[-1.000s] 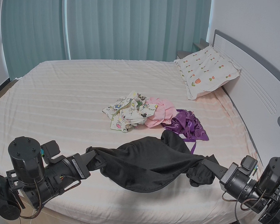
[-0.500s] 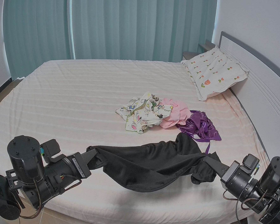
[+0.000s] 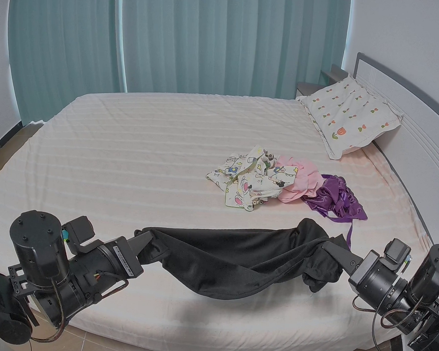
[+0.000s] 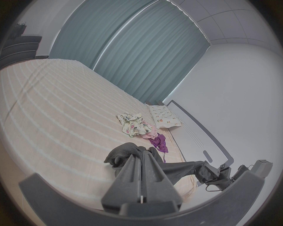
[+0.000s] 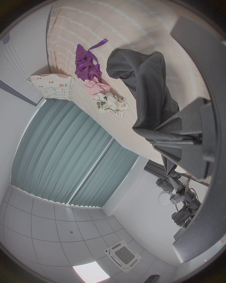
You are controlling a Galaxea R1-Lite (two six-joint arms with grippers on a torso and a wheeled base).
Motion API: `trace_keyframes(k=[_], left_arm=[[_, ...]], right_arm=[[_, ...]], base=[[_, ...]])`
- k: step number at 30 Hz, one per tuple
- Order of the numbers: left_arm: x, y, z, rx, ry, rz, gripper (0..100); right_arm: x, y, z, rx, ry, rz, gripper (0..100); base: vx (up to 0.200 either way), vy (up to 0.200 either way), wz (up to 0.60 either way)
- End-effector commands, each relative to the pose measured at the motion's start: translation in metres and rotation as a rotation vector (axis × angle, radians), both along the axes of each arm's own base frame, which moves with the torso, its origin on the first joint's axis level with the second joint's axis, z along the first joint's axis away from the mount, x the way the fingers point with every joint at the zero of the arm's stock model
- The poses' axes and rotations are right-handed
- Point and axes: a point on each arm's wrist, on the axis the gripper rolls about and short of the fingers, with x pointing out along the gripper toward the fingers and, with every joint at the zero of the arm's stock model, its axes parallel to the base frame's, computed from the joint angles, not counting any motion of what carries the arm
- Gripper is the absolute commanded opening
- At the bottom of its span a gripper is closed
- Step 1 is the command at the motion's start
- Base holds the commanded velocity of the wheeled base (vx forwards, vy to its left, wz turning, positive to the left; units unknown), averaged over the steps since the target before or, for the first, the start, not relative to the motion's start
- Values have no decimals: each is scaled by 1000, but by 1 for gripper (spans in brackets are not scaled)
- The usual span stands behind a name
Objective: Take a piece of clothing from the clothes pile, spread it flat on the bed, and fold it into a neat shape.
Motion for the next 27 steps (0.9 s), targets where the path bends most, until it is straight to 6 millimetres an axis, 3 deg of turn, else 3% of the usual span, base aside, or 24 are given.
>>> trace_keyframes(k=[1, 27], left_arm=[[2, -2, -3, 6, 12, 1, 0], [2, -2, -5, 7, 19, -1, 0]], right_arm=[[3, 3, -6, -11, 19, 1, 0], [-2, 1, 4, 11, -25, 7, 0]], base=[[0, 200, 0], [0, 200, 0]])
